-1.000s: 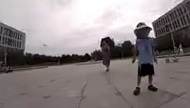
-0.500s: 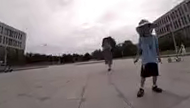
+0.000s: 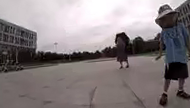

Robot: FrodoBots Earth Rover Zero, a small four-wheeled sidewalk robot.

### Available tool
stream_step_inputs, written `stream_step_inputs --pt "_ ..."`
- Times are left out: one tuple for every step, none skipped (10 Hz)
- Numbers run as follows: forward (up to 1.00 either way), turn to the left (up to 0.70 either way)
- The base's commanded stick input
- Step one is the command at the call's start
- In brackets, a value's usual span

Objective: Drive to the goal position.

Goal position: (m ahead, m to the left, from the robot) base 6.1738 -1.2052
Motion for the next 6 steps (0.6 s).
stream_step_inputs --pt "0.10 0.00" --pt "0.43 0.17" --pt "0.70 0.33" --pt "0.70 0.35" --pt "0.70 0.35" --pt "0.70 0.35"
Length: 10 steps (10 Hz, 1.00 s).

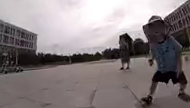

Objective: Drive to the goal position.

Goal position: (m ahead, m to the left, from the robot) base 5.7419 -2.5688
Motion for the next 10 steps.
stream_step_inputs --pt "0.70 0.20" --pt "0.44 0.06" --pt "0.07 0.00" --pt "0.06 0.00" --pt "0.06 0.00" --pt "0.05 0.00" --pt "0.00 0.00" --pt "-0.04 0.00" --pt "-0.04 0.00" --pt "-0.04 0.00"
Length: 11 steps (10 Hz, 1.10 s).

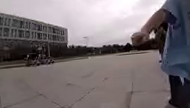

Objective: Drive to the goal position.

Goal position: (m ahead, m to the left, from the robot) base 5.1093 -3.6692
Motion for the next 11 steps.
stream_step_inputs --pt "-0.04 0.00" --pt "0.00 0.00" --pt "-0.02 0.00" --pt "-0.03 0.00" --pt "-0.04 0.00" --pt "-0.04 0.00" --pt "-0.04 0.00" --pt "-0.03 0.00" --pt "-0.02 0.00" --pt "0.00 0.00" --pt "-0.02 0.00"
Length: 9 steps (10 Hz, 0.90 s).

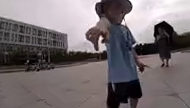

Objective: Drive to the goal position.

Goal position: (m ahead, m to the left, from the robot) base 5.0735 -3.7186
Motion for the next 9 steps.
stream_step_inputs --pt "0.00 0.00" --pt "0.00 0.00" --pt "0.00 0.00" --pt "-0.02 0.00" --pt "-0.15 0.00" --pt "-0.54 0.00" --pt "-0.37 0.00" --pt "-0.20 0.00" --pt "-0.03 0.00"
